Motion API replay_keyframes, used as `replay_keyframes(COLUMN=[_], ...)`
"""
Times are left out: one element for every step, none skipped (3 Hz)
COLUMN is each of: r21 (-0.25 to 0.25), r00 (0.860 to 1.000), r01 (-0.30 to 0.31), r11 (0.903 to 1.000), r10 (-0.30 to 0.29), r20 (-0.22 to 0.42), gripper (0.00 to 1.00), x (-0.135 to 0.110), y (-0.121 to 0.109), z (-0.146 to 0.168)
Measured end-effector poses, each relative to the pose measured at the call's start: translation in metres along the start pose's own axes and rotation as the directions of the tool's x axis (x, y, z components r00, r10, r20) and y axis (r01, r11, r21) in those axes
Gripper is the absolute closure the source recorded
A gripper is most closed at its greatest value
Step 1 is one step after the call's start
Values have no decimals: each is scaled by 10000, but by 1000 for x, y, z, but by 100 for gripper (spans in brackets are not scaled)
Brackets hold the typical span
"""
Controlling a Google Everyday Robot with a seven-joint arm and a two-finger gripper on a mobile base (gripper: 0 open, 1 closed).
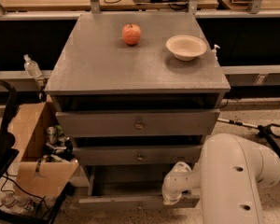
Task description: Open bottom drawer
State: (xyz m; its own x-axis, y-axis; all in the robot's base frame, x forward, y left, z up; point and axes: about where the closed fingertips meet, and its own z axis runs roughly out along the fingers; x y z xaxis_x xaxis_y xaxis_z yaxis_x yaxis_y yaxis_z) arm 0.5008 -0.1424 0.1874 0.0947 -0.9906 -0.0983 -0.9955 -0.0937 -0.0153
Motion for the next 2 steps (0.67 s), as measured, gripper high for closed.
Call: replay_keyframes(r21=[-202,-203], r00=[9998,9998], r01=[179,179], r11=[9996,9996], r10=[-179,-179], r20=[-2,-2], gripper=[100,100], x=[-2,-2], y=[8,8], z=[2,1])
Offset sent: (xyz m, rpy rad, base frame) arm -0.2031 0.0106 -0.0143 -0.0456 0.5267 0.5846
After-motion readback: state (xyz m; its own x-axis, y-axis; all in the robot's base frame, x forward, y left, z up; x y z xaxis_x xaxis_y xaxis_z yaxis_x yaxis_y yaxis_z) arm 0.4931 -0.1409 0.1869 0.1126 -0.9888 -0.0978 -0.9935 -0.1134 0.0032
